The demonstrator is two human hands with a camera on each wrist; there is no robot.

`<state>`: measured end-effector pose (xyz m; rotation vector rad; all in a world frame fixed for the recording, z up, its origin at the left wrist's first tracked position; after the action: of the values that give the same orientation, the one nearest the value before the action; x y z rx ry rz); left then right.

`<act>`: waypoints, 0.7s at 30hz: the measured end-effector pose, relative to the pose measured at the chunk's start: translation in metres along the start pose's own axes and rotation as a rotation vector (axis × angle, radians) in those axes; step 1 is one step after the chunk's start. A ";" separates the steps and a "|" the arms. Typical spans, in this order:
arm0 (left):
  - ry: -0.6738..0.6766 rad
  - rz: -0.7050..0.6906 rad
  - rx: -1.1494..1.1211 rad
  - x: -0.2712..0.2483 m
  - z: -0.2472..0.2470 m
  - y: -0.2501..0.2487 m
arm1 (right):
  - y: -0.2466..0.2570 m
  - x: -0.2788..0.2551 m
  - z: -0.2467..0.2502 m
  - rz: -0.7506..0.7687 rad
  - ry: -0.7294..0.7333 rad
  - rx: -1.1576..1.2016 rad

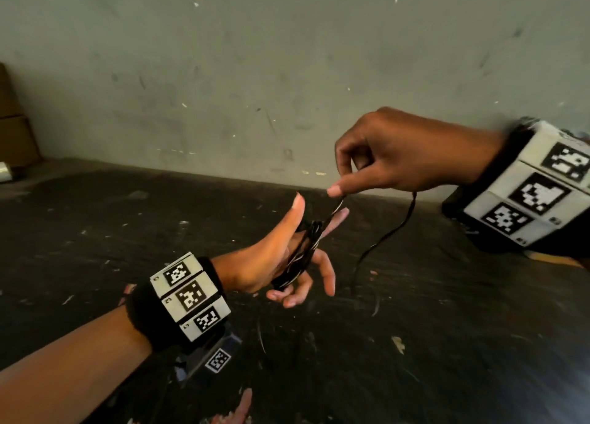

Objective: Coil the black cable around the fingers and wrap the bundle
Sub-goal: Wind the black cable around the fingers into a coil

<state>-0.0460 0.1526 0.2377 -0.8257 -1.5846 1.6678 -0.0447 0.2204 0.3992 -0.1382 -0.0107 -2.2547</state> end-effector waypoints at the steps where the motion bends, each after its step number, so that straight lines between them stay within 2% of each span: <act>1: 0.032 -0.005 -0.017 0.000 -0.004 -0.002 | 0.000 0.001 0.002 0.037 -0.011 -0.029; 5: 0.119 -0.009 -0.065 -0.003 -0.014 -0.007 | -0.002 0.005 -0.001 0.134 -0.100 -0.026; 10: 0.148 -0.070 -0.135 -0.006 -0.022 -0.025 | -0.032 0.015 -0.040 0.088 -0.212 0.146; 13: 0.110 -0.157 -0.220 -0.005 -0.016 -0.041 | -0.068 0.013 -0.087 -0.068 -0.321 0.405; 15: 0.080 -0.210 -0.280 -0.004 -0.008 -0.051 | -0.078 0.010 -0.123 -0.183 -0.281 0.478; 17: 0.061 -0.240 -0.341 0.000 -0.002 -0.056 | -0.062 0.006 -0.142 -0.156 -0.304 0.540; 19: 0.018 -0.274 -0.371 0.006 0.005 -0.060 | -0.037 0.005 -0.143 -0.084 -0.402 0.584; 21: -0.070 -0.323 -0.397 0.011 0.016 -0.063 | -0.027 0.006 -0.145 -0.119 -0.469 0.566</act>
<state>-0.0622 0.1546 0.3015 -0.6595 -2.0143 1.1844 -0.0830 0.2252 0.2567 -0.3606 -0.9138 -2.1960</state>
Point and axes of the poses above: each hand's wrist, its own x-axis towards the middle knuckle, its own z-axis out of the back of the hand, y = z × x, the point moved 7 cm from there along x, towards the middle knuckle, and after that the axes turned 4 degrees about y, right-handed, at the moved point
